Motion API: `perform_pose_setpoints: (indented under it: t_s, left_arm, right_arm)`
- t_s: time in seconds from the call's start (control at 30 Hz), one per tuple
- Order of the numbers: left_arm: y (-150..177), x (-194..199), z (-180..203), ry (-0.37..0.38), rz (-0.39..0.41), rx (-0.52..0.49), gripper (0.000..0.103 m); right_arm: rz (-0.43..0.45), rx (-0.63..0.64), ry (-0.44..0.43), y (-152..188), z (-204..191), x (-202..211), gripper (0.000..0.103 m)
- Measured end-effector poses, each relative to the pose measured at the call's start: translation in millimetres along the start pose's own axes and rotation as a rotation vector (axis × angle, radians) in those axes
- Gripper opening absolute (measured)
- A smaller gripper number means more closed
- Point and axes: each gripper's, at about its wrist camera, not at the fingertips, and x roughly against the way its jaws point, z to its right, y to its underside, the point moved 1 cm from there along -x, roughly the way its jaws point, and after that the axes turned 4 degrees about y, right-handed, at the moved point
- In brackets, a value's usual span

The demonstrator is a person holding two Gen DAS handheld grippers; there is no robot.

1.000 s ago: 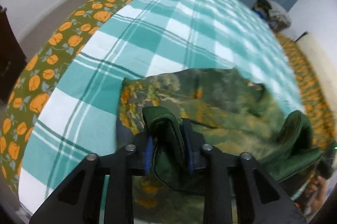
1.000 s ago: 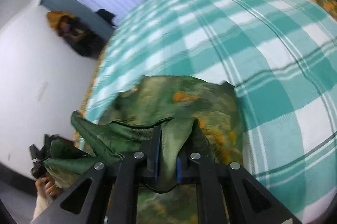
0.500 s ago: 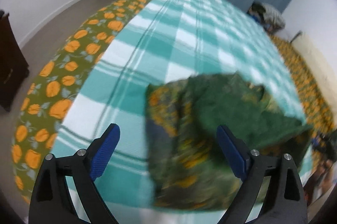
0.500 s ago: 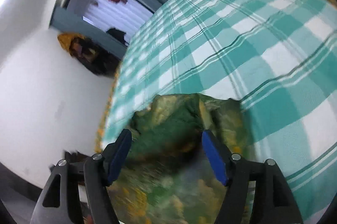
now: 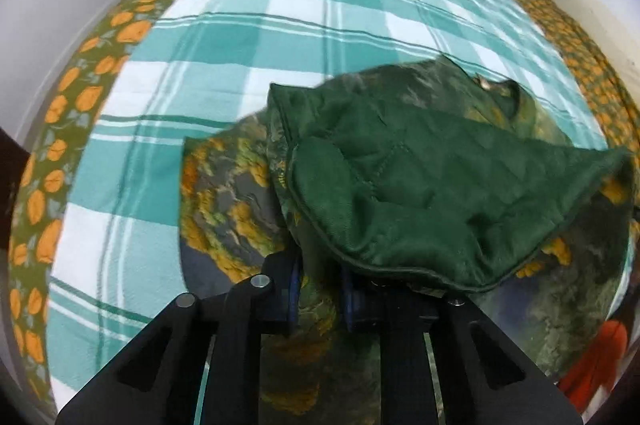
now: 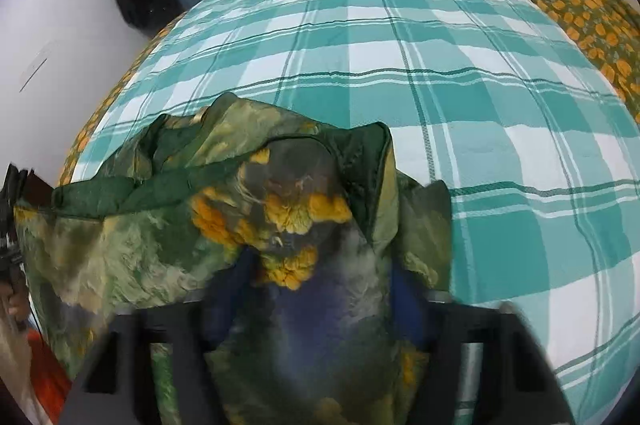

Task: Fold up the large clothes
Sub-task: 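Hold the folded hem down with both tools closed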

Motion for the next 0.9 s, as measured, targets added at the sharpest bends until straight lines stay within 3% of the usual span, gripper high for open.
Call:
perform_pose_setpoints:
  t_s: [0.17,0.33,0.43,0.5,0.57,0.67,0.77,0.9]
  left_arm:
    - [-18,28,-3,-0.072,0.070,-0.023,0.008]
    - [-71,62,-12,-0.088,0.244,0.082,0.008]
    - [-85,53,-10,-0.146,0.298,0.101,0.008]
    - [-83,28,-7,-0.195,0.289,0.076,0.008]
    - [-67,-14,-6,-0.257,0.235,0.026,0.008]
    - [-37,-64,-13,-0.272,0.170,-0.002,0.012]
    - [-8,-81,-21,-0.236,0.234,0.020,0.013]
    - [-3,-80,-22,-0.215,0.280,0.033,0.014]
  right_arm:
    - [0.082,0.093,0.097,-12,-16,32,0.012]
    - [0.301,0.098,0.153,-68,-26,76,0.011]
    - [0.381,0.111,0.192,-90,-36,81,0.011]
    - [0.381,0.141,0.243,-96,-39,64,0.011]
    - [0.317,0.127,0.273,-90,-30,29,0.011]
    - [0.192,0.088,0.289,-64,-12,-29,0.011]
    - [0.122,0.023,0.224,-32,7,-70,0.011]
    - [0.168,-0.037,0.181,-14,15,-86,0.014]
